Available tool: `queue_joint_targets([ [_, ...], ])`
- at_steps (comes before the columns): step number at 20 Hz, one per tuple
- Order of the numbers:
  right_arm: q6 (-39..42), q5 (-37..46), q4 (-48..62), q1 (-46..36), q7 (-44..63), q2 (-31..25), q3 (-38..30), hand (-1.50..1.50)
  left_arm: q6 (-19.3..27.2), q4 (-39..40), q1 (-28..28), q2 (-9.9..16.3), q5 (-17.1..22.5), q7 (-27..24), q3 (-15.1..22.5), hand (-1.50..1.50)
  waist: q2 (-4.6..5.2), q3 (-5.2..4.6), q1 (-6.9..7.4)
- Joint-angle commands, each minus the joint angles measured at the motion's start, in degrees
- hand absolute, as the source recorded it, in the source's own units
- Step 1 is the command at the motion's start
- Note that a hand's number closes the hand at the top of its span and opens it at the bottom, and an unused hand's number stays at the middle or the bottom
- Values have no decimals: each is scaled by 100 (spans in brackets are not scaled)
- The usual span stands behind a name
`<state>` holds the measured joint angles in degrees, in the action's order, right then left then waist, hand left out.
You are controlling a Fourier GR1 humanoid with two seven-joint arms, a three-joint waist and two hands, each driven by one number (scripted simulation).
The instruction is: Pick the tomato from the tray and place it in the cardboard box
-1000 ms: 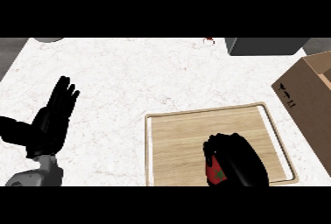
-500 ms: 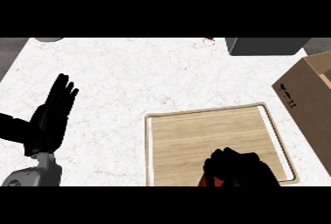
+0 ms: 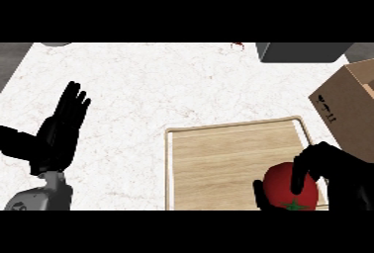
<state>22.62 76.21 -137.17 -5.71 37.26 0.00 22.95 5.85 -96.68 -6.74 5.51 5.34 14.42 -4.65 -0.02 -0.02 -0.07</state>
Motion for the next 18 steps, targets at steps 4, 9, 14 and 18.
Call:
queue_joint_targets([
  [4,936,-1306,24,-964,-196,-147,-2401,150,-69,-227,210,21,106,9,-66,0,4,4,30],
  [9,408,-1951,1282,-1492,-805,-621,-3871,150,84,-67,201,-234,-220,-225,256,0,16,7,26],
  [14,-122,-1638,1985,-1296,-1528,-1525,-4247,150,-64,545,-336,-5,49,-248,-146,0,21,2,-9],
  [18,-854,-1492,3004,-1226,-2134,-1749,-4269,150,-282,278,-42,76,204,-156,-151,0,12,2,30],
])
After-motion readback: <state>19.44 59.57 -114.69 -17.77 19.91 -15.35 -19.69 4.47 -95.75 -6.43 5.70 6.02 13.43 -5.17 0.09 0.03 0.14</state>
